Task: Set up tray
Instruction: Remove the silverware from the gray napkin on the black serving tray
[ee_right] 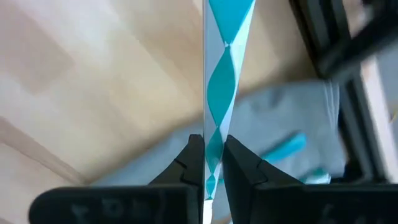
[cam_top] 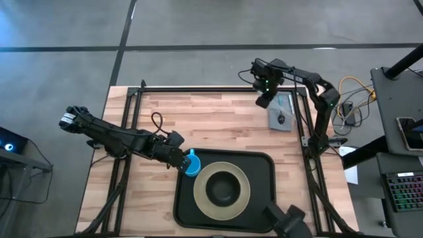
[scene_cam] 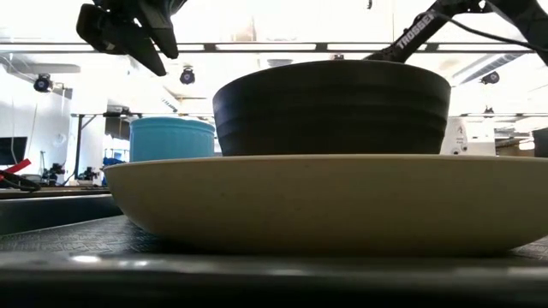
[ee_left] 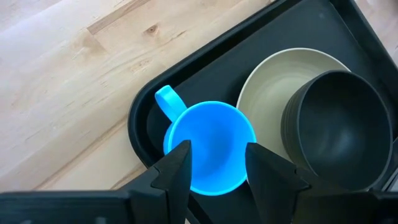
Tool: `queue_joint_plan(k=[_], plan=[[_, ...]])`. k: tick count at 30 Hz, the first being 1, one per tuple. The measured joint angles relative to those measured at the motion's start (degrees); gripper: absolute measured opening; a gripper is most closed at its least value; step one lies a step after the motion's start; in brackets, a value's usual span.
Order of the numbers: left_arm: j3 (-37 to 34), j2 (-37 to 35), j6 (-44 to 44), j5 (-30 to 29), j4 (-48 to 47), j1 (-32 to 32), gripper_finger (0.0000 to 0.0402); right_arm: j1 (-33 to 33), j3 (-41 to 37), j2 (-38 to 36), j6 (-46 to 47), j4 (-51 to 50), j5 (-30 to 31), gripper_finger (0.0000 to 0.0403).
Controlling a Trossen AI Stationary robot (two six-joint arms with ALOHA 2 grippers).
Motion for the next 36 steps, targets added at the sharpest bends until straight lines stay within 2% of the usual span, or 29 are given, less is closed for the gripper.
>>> queue_joint_plan(k=[5,10,17,19,28,36], plan=[[0.0,0.0,0.07,-0.01,0.0,0.0,0.0131,6.23,0.0,-0.29,-5.93,0.9,-2.22,0.0025],[0.0,0.0,0.09,-0.01,0.0,-0.02,0.0131,14.9,0.0,1.36,-14.24,2.09,-1.73,0.0032],[0.0,0.0,0.09,0.01,-0.02,-0.02,0.0131,26.89,-0.02,5.01,-31.71,5.86,14.63,0.0036],[0.0,0.0,0.09,0.01,0.0,-0.02,0.0131,28.5,-0.02,6.2,-35.23,7.14,17.12,0.0036],[0.0,0.0,0.1,0.01,0.0,-0.14,0.0131,32.8,0.0,8.71,-32.6,7.71,15.31,0.0038],[0.0,0.0,1.36,0.01,0.0,-0.13,0.0131,33.69,0.0,8.53,-30.55,10.76,15.4,0.0038]])
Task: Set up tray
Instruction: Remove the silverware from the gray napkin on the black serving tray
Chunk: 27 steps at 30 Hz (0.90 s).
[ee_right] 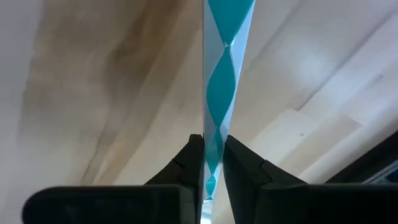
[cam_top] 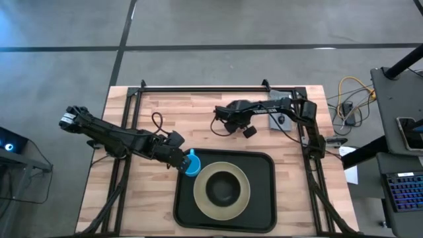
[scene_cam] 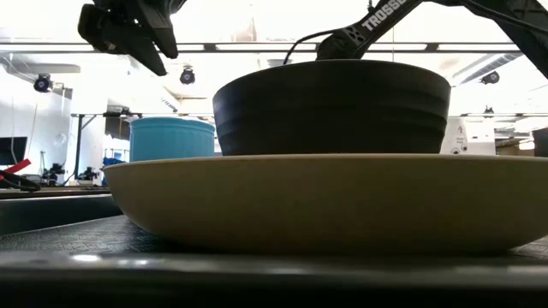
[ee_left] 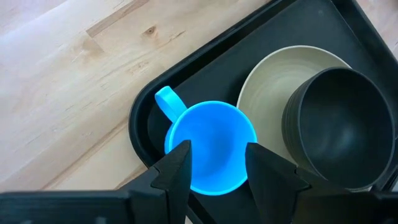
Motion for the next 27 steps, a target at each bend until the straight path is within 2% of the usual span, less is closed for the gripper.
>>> queue_joint_plan(k=[4,13,16,20,25,27], plan=[[0.0,0.0,0.04,0.0,0.04,0.0,0.0131,0.01,0.0,0.0,3.92,1.63,0.51,0.0051],[0.0,0.0,0.04,0.0,0.33,-0.02,0.0131,0.69,0.01,-1.43,9.83,2.46,2.76,0.0129],[0.0,0.0,0.04,0.0,0.28,-0.02,0.0131,0.74,0.09,-3.52,15.26,2.6,2.67,0.0147],[0.0,0.0,0.24,0.0,0.26,-0.02,0.0131,0.63,0.11,-7.2,33.33,2.67,0.21,0.016],[0.0,0.0,0.26,0.0,0.23,-0.02,0.0131,-0.17,0.13,-13.0,65.43,0.98,-4.73,0.0166],[0.0,0.0,0.32,0.0,0.23,-0.02,0.0131,-0.61,0.13,-14.81,71.98,-0.47,-6.87,0.0166]])
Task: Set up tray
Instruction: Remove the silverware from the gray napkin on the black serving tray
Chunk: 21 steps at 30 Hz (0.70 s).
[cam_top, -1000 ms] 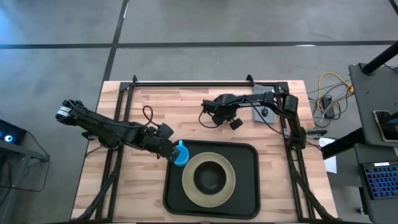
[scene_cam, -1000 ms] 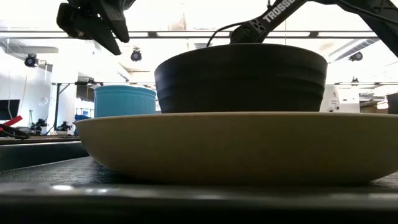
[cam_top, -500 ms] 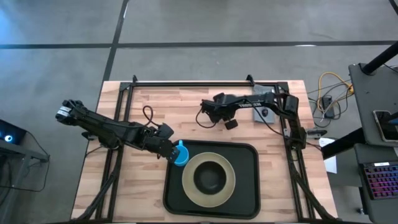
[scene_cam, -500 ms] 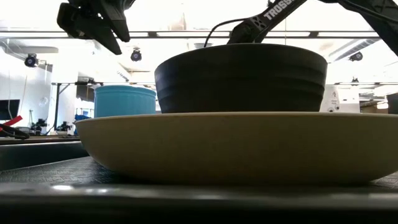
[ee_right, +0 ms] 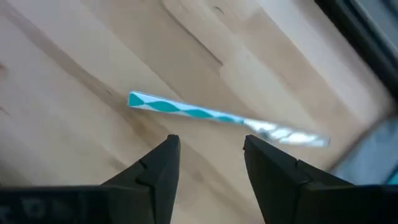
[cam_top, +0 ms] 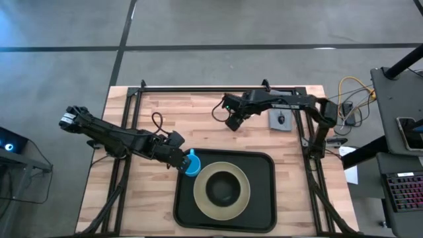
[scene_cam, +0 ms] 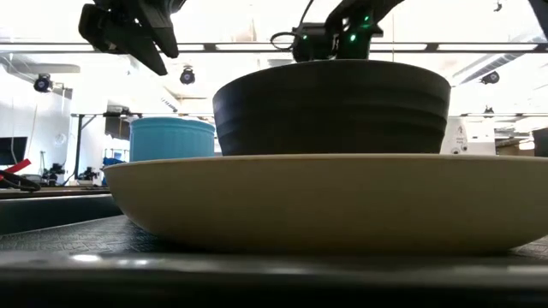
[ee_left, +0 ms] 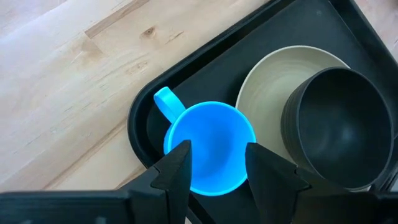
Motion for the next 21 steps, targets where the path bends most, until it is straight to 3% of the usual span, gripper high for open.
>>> queue_joint_plan(k=[4,10,21], plan=[[0.0,0.0,1.33,0.02,-0.01,0.0,0.0131,-0.98,-0.14,-2.65,5.78,-4.62,-0.51,0.0162],[-0.03,0.0,2.96,-0.01,-0.01,0.01,0.0131,-5.87,-3.9,-5.68,5.51,-12.07,0.05,0.0147],[-0.09,0.0,3.09,-0.01,0.01,0.0,0.0131,-21.68,-23.88,-11.65,13.1,-4.1,-0.58,0.0132]])
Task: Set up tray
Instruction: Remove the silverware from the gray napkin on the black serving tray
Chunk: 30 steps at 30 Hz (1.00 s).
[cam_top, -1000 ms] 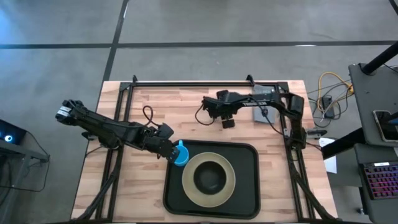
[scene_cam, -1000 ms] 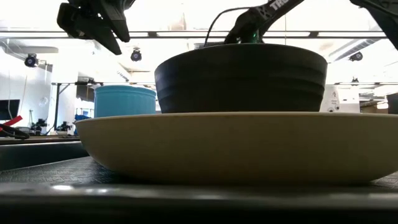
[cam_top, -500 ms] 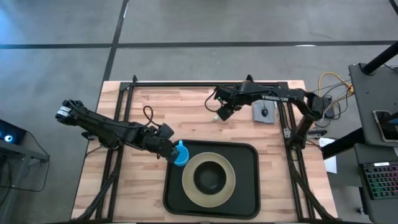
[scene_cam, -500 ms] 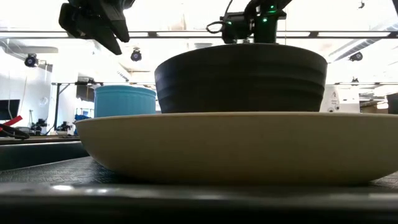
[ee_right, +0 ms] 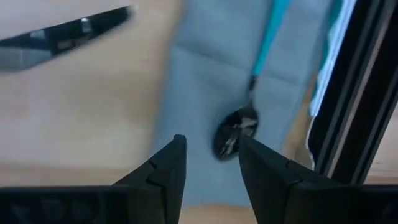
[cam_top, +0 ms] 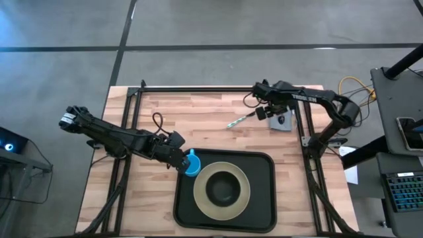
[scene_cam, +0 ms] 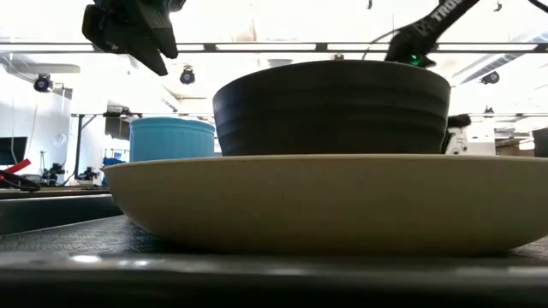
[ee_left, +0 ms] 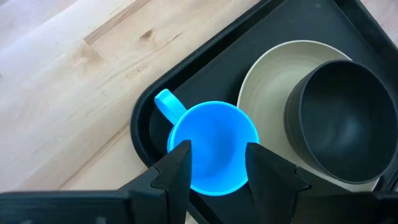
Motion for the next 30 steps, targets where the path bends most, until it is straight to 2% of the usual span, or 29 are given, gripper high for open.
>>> queue_joint_plan(k=[7,14,23,30], plan=[[0.0,0.0,0.34,0.0,0.0,0.0,0.0131,-7.62,-5.34,-1.32,0.15,7.17,0.36,0.0132],[0.0,0.0,0.32,-0.01,0.0,0.02,0.0131,-12.9,-6.28,-0.81,-0.63,12.76,0.25,0.0122],[0.0,0.0,0.3,-0.01,0.0,0.04,0.0131,-14.91,-6.26,3.87,-1.13,14.77,0.66,0.0101],[-0.02,0.0,0.3,-0.01,0.0,0.04,0.0131,-14.89,-5.82,4.43,0.24,14.82,1.92,0.0085]])
